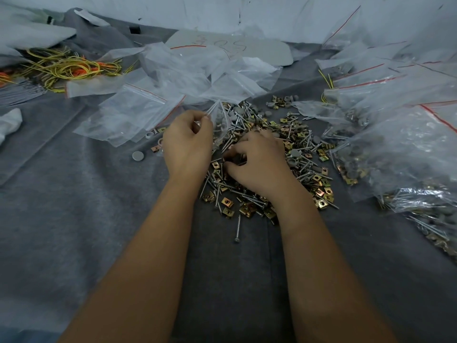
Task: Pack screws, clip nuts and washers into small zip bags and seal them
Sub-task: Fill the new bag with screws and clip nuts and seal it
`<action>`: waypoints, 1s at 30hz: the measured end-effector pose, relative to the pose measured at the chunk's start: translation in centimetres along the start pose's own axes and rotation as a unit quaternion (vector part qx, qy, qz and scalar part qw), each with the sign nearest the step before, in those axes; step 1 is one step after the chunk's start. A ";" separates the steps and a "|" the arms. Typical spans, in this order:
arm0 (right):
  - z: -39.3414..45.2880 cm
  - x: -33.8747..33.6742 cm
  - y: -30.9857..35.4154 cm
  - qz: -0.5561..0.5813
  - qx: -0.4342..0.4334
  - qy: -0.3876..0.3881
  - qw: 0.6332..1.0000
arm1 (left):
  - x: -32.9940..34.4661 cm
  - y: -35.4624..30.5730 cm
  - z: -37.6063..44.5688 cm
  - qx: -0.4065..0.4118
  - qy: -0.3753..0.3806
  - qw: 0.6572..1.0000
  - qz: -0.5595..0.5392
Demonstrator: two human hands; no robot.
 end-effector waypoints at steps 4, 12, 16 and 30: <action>0.1 -0.2 0.0 0.020 0.008 -0.014 1.000 | 0.2 -0.1 0.0 0.003 0.007 1.000 0.009; -0.5 -1.6 -0.6 0.163 0.024 -0.111 0.980 | 0.4 -0.2 0.1 0.009 0.009 1.000 0.016; -0.6 -2.1 -1.6 0.201 0.054 -0.144 0.967 | 0.5 -0.1 0.1 0.004 0.011 1.000 0.018; -1.2 -4.0 -1.7 0.260 0.052 -0.244 0.933 | 1.5 -0.7 -0.5 0.040 0.053 0.996 0.058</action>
Point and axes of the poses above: each hand's wrist, its own z-axis towards the middle knuckle, its own x-axis out of the palm, y = z × x, the point moved 9 cm from there along z, towards the middle knuckle, and after that the axes turned 11 degrees about -x, right-handed, at the moved point
